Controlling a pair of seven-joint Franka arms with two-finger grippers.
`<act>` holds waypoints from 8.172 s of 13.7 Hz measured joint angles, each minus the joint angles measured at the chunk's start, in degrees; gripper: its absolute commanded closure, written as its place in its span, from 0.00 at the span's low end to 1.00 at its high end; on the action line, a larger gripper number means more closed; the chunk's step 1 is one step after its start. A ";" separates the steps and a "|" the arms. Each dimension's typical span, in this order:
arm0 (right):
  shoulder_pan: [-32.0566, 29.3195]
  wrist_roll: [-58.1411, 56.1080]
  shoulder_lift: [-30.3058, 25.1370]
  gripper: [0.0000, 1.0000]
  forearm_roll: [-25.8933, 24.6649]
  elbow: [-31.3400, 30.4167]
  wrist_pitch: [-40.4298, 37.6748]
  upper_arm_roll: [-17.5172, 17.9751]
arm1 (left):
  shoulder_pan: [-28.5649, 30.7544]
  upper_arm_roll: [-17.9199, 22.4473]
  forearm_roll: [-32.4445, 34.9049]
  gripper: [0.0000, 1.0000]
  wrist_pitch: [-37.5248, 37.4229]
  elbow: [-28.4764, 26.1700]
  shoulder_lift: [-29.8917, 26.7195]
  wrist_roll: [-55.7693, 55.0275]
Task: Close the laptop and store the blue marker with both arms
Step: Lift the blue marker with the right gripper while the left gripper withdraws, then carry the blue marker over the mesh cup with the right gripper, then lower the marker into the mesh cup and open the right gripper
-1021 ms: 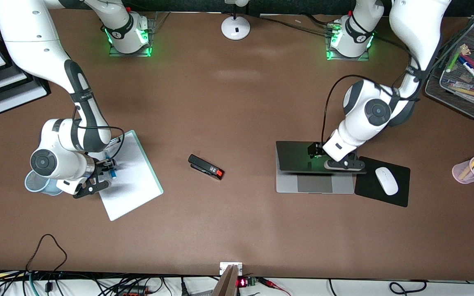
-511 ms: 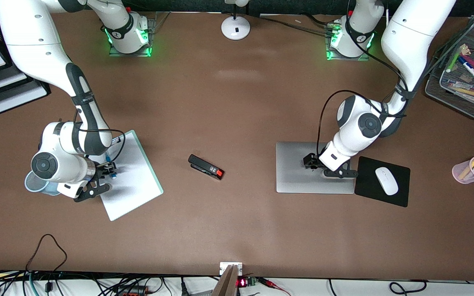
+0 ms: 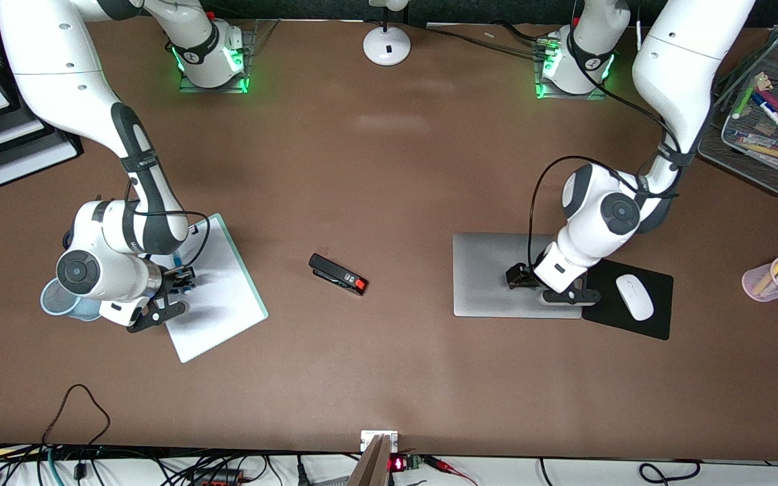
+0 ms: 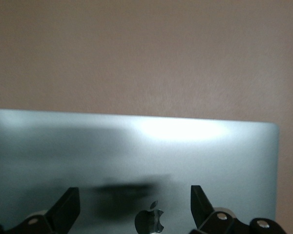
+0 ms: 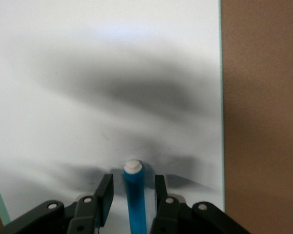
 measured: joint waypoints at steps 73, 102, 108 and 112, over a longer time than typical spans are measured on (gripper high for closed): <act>-28.68 -109.55 -2.67 1.00 43.60 13.66 -27.94 -0.84 | -1.63 8.00 2.52 0.00 -61.22 18.21 -33.06 8.91; -33.53 -108.33 6.83 0.00 45.40 19.79 -28.58 -0.78 | -1.41 8.04 2.52 0.00 -60.87 18.58 -33.22 8.91; -33.38 -92.80 0.53 0.00 38.93 20.89 -36.49 -0.62 | -1.41 8.04 2.52 0.00 -60.84 18.58 -33.21 8.91; -31.75 -82.11 -5.90 0.00 32.89 21.17 -40.17 -0.04 | -1.41 8.04 2.52 0.00 -60.83 18.56 -33.19 8.91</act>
